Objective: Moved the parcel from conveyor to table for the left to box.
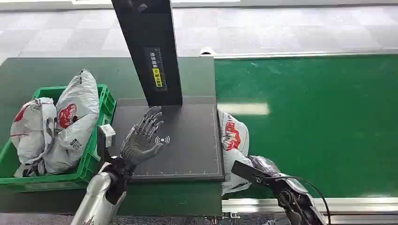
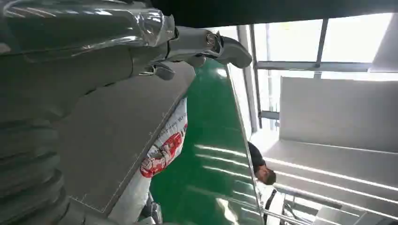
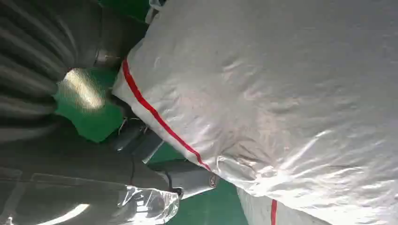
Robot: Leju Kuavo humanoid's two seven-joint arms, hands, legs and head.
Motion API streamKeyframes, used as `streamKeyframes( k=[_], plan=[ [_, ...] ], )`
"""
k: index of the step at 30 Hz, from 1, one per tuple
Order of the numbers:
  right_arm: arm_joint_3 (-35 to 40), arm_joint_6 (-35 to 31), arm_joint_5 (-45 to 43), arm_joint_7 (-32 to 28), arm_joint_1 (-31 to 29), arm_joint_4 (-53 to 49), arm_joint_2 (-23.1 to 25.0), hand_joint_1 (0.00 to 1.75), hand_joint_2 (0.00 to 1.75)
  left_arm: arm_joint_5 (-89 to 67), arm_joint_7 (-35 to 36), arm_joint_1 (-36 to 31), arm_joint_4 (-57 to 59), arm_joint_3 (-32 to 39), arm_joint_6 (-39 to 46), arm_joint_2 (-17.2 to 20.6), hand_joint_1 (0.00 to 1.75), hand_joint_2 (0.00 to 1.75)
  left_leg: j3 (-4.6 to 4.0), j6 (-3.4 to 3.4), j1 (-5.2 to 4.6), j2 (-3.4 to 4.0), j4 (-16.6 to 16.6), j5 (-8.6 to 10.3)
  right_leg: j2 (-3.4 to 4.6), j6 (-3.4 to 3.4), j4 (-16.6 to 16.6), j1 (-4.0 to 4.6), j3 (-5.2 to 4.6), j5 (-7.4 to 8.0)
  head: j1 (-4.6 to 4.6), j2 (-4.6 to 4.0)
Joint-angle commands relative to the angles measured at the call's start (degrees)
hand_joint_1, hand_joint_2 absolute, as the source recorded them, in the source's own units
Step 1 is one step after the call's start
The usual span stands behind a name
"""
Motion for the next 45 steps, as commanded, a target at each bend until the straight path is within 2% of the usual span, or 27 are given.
streamKeyframes(
  k=[1, 4, 6, 7, 10, 20, 22, 27, 34, 36, 43, 45],
  plan=[
    [4.14, 0.42, -0.34, -1.72, -1.79, 5.63, -0.66, 1.75, 1.75, 0.73, 0.35, 0.57, -0.14, -0.64, 0.7, 1.91, 0.0, 1.75, 0.05, 0.08, -0.01, -0.03, -0.08, 0.03, -0.07, -0.05, -0.1, 0.02, 0.08, 0.02, 0.0, 0.0],
    [3.72, -3.55, -2.68, -5.56, -5.66, 6.23, 1.37, 1.75, 1.75, 1.14, 0.39, 3.37, -3.35, 0.8, 1.35, 2.58, 0.0, 1.75, 0.0, 0.04, -0.03, 0.2, -0.04, -0.02, 0.2, -0.03, -0.01, -0.02, -0.02, 0.04, 0.02, 0.0],
    [-0.6, -3.7, -9.82, -11.18, -6.87, 4.13, 3.73, 1.75, 1.75, 1.41, 0.04, 5.31, -5.19, 1.93, 1.65, 2.73, 0.0, 1.75, -0.05, 0.03, -0.02, 0.24, -0.02, -0.03, 0.25, -0.03, 0.02, -0.01, -0.07, 0.05, 0.0, 0.0],
    [-1.25, -3.46, -11.55, -11.64, -7.04, 2.81, 3.85, 1.75, 1.75, 1.47, -0.15, 5.71, -5.5, 2.29, 1.68, 2.66, 0.0, 1.75, -0.04, 0.06, -0.05, 0.46, -0.06, -0.03, 0.43, -0.07, 0.01, -0.02, -0.15, 0.1, -0.02, 0.0],
    [-5.65, -4.21, -18.8, -15.83, -5.61, -2.52, 4.74, 1.75, 1.75, 1.37, -1.38, 5.98, -5.12, 2.61, 1.56, 2.78, 0.0, 1.75, -0.19, 0.05, -0.06, 0.45, -0.02, -0.03, 0.41, -0.08, 0.08, -0.03, -0.28, 0.08, 0.04, 0.0],
    [-6.76, -5.28, -20.05, -16.74, -4.73, -4.35, 4.53, 1.75, 1.75, 1.37, -1.93, 5.57, -4.59, 2.64, 1.6, 2.65, 0.0, 1.75, -0.26, 0.07, -0.02, 0.17, -0.03, 0.0, 0.17, -0.04, 0.03, 0.01, -0.27, 0.05, 0.02, 0.0],
    [-8.72, -6.27, -22.8, -19.46, -3.8, -5.75, 5.26, 1.75, 1.75, 1.27, -2.23, 5.52, -4.31, 2.42, 1.5, 2.84, 0.0, 1.75, -0.27, 0.08, -0.01, 0.18, -0.02, 0.0, 0.16, -0.05, 0.03, 0.02, -0.26, 0.05, 0.0, 0.0],
    [-12.67, -9.01, -27.63, -21.45, -1.02, -11.84, 5.92, 1.75, 1.75, 1.52, -3.51, 4.5, -2.28, 1.97, 1.3, 3.0, 0.0, 1.75, -0.27, 0.05, -0.03, 0.04, -0.04, 0.02, 0.03, -0.08, 0.04, -0.01, -0.24, 0.01, 0.0, 0.0],
    [-21.05, -14.11, -39.21, -27.02, 5.3, -23.45, 8.31, 1.75, 1.75, 2.05, -4.3, 3.16, -1.9, 1.22, 1.41, 3.06, 0.0, 1.75, -0.35, 0.05, -0.02, -0.1, -0.01, 0.03, -0.08, -0.05, 0.05, 0.0, -0.31, -0.01, 0.0, 0.0],
    [-22.22, -15.77, -40.73, -29.16, 6.53, -26.05, 8.96, 1.75, 1.75, 2.09, -4.29, 3.26, -2.17, 1.14, 1.56, 3.08, 0.0, 1.75, -0.36, 0.05, -0.02, -0.11, -0.01, 0.03, -0.08, -0.04, 0.05, 0.0, -0.32, -0.01, 0.0, 0.0],
    [-25.03, -21.74, -44.35, -29.2, 10.63, -41.45, 11.95, 1.75, 1.75, 2.35, -4.4, 3.36, -3.2, 1.1, 2.36, 2.72, 0.0, 1.75, -0.45, 0.03, -0.03, -0.09, 0.01, 0.02, -0.05, -0.06, 0.1, -0.01, -0.41, -0.02, 0.0, 0.0],
    [-22.25, -21.01, -42.73, -29.2, 10.94, -41.7, 10.76, 1.75, 1.75, 2.61, -4.44, 3.95, -4.08, 1.41, 2.94, 2.62, 0.0, 1.75, -0.44, 0.05, -0.04, -0.05, 0.02, 0.01, -0.04, -0.05, 0.1, -0.02, -0.43, -0.01, 0.02, 0.0]
  ],
)
